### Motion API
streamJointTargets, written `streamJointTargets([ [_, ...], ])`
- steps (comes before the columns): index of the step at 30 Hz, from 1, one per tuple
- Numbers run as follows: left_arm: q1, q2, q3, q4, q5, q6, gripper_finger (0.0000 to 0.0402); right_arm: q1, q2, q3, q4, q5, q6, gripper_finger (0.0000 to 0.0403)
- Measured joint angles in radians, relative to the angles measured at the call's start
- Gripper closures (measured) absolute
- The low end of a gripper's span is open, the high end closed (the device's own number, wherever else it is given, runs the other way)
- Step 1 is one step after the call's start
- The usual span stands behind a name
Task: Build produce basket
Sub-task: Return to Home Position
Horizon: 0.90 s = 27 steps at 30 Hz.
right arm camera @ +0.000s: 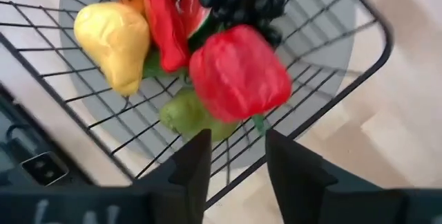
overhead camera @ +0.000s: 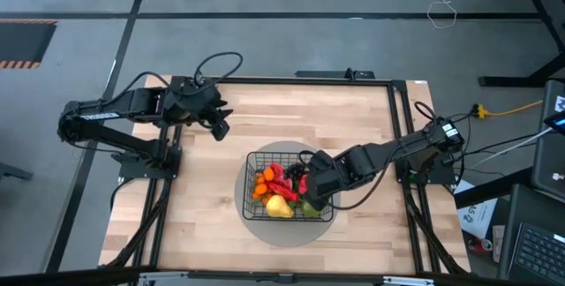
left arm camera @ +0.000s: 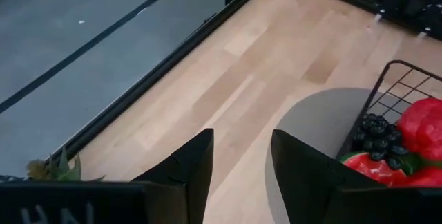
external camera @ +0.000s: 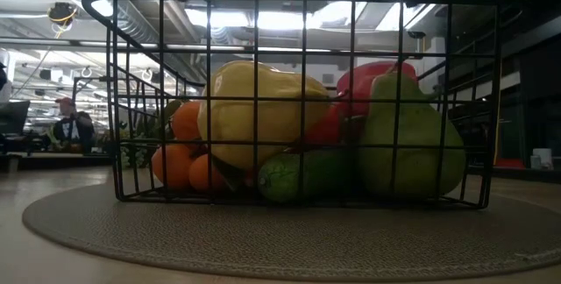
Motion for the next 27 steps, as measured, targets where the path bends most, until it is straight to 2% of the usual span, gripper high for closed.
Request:
streamJointTargets([
  [4, -0.019, 0.000, 0.000, 0.000, 0.000, -0.001, 0.0260, 0.001, 0.000, 0.000, 0.010, 0.078, -0.050, 0.0246],
  [8, -0.043, -0.004, 0.000, -0.003, 0.003, -0.041, 0.0260, 0.000, 0.000, 0.000, 0.013, 0.076, -0.050, 0.0242],
  [13, -0.076, -0.029, 0.001, -0.032, 0.073, -0.122, 0.0260, 0.014, 0.000, 0.000, 0.077, 0.068, 0.023, 0.0241],
  [18, -0.103, -0.052, 0.002, -0.059, 0.117, -0.152, 0.0260, 0.040, 0.000, 0.000, 0.291, 0.116, -0.243, 0.0241],
  [22, -0.133, -0.071, 0.001, -0.060, 0.187, -0.172, 0.0260, 0.033, -0.001, 0.000, 0.492, 0.121, -0.527, 0.0241],
  [24, -0.157, -0.078, 0.002, -0.059, 0.203, -0.155, 0.0260, 0.021, -0.002, 0.000, 0.568, 0.100, -0.664, 0.0241],
  [27, -0.188, -0.088, 0.002, -0.097, 0.210, -0.150, 0.0260, -0.016, -0.024, -0.001, 0.633, 0.011, -0.749, 0.0241],
])
